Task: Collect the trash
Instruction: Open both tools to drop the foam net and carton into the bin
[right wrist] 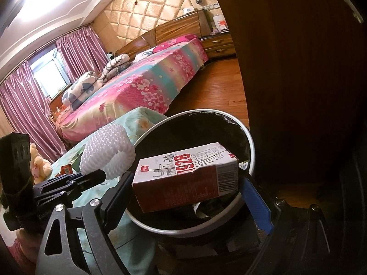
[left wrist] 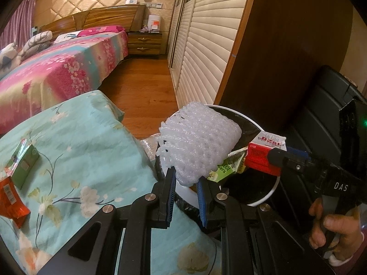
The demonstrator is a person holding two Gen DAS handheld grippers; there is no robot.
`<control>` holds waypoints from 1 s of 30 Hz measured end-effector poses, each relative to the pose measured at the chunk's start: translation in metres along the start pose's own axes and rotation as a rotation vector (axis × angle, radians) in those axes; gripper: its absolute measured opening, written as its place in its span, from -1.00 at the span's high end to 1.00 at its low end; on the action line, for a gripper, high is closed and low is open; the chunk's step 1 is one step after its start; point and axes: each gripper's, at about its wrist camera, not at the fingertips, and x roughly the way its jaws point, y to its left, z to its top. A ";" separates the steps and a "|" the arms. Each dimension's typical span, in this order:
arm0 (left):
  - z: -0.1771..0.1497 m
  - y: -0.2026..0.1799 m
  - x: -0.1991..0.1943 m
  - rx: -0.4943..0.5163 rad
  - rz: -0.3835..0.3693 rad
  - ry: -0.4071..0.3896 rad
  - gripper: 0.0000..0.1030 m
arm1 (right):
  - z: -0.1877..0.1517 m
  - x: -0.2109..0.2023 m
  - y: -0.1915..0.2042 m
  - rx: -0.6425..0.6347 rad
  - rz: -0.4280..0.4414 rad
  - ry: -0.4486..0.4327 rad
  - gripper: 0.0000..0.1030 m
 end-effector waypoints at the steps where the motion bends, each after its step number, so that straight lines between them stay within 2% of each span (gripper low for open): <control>1: 0.001 0.000 0.001 0.001 0.000 0.000 0.68 | 0.002 0.000 0.000 -0.001 0.001 0.001 -0.78; 6: 0.004 -0.002 0.005 0.001 0.001 0.003 0.67 | 0.003 0.000 0.000 -0.007 -0.002 0.002 -0.78; 9: 0.006 -0.002 0.008 -0.001 0.003 0.006 0.57 | 0.003 0.000 0.000 -0.005 -0.004 0.004 -0.78; 12: 0.006 -0.002 0.010 -0.002 0.004 0.009 0.40 | 0.003 0.002 0.000 -0.002 -0.013 0.014 -0.79; 14: 0.006 -0.003 0.010 -0.003 0.006 0.012 0.10 | 0.004 0.004 -0.001 0.001 -0.013 0.022 -0.79; 18: 0.004 -0.004 0.007 -0.004 0.008 0.001 0.01 | 0.004 0.004 -0.002 0.018 -0.007 0.026 -0.79; 20: 0.000 -0.003 0.005 -0.010 0.012 0.000 -0.12 | 0.004 0.003 -0.003 0.024 -0.006 0.022 -0.79; 30: -0.027 0.028 -0.019 -0.102 0.044 0.007 -0.15 | -0.001 -0.003 0.013 0.045 0.038 0.002 -0.81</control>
